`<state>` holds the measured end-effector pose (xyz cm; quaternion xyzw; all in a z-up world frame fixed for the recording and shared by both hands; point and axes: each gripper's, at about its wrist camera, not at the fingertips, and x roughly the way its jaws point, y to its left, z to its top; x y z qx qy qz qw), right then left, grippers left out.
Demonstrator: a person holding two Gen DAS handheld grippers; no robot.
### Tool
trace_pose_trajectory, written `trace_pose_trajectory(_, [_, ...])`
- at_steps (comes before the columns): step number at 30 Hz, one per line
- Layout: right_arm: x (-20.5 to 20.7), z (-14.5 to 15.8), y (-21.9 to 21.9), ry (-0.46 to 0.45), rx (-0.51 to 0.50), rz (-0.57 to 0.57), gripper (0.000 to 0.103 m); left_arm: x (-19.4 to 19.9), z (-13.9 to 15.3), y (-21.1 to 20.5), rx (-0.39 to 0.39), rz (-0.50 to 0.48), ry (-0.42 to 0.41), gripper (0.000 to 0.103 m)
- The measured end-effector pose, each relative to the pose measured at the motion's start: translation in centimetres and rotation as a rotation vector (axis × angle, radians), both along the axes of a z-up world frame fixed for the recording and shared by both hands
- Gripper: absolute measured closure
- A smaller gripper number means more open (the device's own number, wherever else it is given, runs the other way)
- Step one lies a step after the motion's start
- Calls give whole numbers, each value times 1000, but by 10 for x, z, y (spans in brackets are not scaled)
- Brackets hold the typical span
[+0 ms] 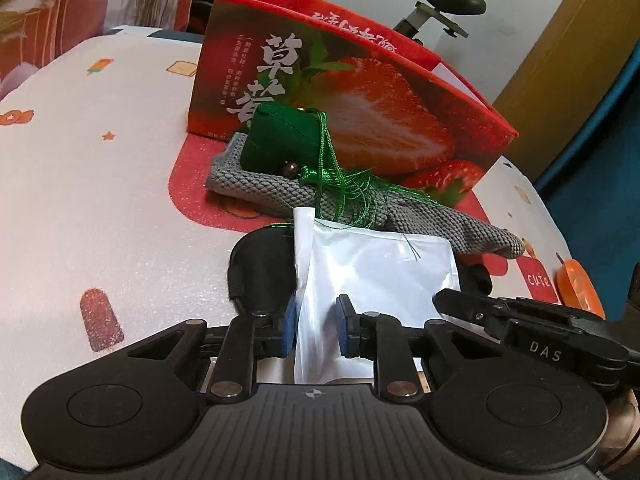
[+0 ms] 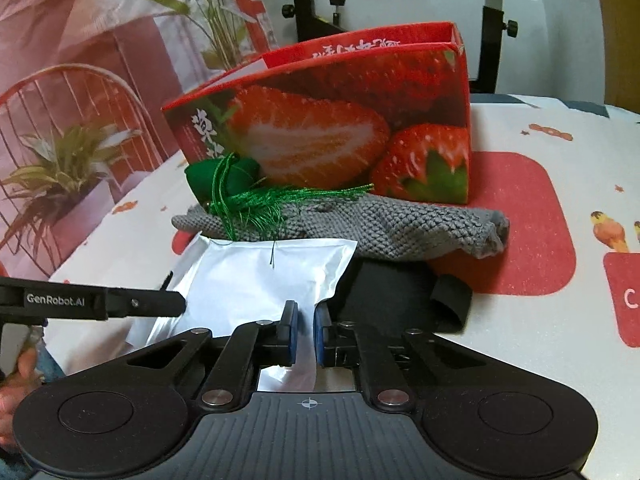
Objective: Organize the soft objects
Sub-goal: 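Lift the white foil pouch off the table with both tools, then carry the white foil pouch with both tools over the red box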
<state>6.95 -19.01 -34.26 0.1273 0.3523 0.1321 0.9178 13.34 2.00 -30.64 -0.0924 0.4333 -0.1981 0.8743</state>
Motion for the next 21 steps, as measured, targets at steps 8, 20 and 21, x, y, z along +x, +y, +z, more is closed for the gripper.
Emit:
trace_pose_trajectory(8, [1,-5,-3,5,3,-6,95,10,-4,0,-24,0,-11,80])
trace_pose_trajectory(20, [1,-6,-3,7,13,-6,95,14,5,-17,70,-90,-137,80])
trace_pose_trajectory(21, [1,-6,-3,7,12,-6,95,16,4,-16,63,-87,-133,80])
